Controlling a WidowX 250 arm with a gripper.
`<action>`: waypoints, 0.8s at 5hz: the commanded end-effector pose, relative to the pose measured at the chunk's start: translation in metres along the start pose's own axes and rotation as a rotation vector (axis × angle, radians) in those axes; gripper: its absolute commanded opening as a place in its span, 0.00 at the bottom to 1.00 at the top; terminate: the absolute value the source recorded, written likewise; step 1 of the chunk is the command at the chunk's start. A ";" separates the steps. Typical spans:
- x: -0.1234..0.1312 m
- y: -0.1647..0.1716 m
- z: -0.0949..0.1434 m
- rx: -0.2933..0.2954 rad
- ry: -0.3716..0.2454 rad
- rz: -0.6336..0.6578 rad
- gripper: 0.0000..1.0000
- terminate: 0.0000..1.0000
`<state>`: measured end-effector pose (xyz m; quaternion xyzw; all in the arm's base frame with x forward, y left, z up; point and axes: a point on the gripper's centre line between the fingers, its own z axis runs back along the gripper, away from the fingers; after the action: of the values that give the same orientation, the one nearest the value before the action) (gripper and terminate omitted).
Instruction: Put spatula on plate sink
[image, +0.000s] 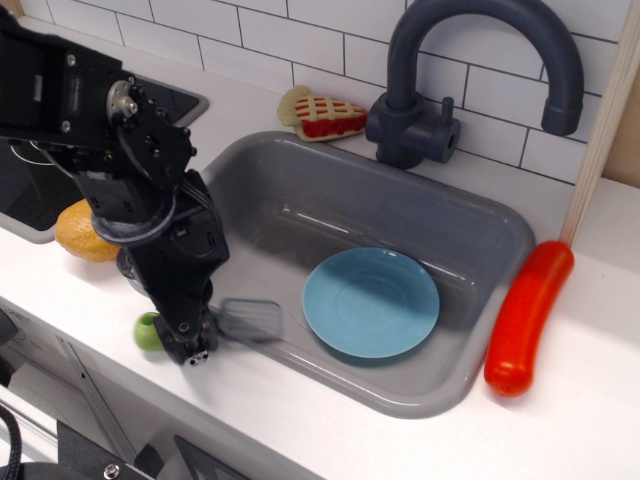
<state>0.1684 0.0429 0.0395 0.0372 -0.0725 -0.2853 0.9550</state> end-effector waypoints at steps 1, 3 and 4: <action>-0.001 0.007 0.010 -0.039 -0.003 0.055 0.00 0.00; 0.022 0.010 0.034 -0.071 -0.039 0.170 0.00 0.00; 0.046 0.016 0.034 -0.030 -0.087 0.287 0.00 0.00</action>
<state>0.2065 0.0188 0.0697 -0.0063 -0.1002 -0.1398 0.9851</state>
